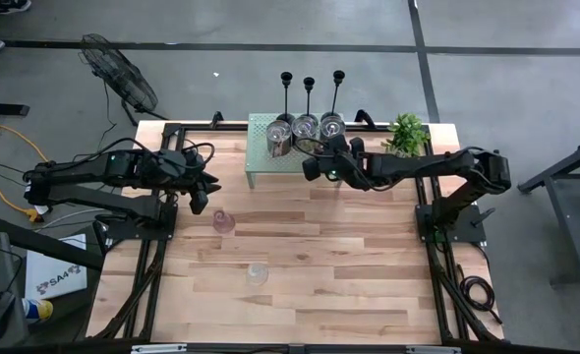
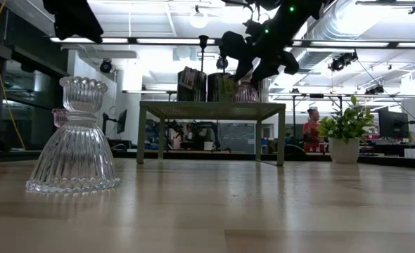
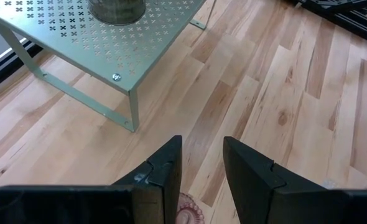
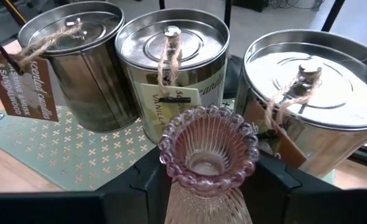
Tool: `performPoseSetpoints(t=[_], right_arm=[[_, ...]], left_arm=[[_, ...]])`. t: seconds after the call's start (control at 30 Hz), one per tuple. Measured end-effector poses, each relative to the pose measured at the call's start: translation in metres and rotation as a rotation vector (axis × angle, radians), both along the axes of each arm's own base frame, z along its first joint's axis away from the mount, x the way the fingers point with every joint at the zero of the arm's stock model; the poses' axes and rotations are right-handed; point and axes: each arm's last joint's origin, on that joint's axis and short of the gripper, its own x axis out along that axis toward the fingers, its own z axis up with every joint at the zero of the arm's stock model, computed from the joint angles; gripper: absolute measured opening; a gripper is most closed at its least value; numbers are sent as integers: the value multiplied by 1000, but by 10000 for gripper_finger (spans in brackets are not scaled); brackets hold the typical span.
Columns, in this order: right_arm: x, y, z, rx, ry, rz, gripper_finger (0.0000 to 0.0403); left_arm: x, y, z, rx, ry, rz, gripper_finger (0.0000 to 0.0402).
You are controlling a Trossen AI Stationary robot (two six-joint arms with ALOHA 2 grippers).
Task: Pick & Place candle stick holders
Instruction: Put the right pink glass candle holder on the shelf, then put the transparent glass candle holder on the shelf aligned with the pink glass candle holder
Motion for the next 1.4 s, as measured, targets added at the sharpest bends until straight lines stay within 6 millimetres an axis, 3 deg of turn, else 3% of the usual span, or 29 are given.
performPoseSetpoints(t=[0.7, 1.4], right_arm=[[2, -1, 5, -55, -32, -26, 202], [-6, 0, 23, -78, -84, -18, 204]], left_arm=[[0, 0, 0, -1, 6, 0, 113], [0, 0, 0, -6, 5, -6, 113]])
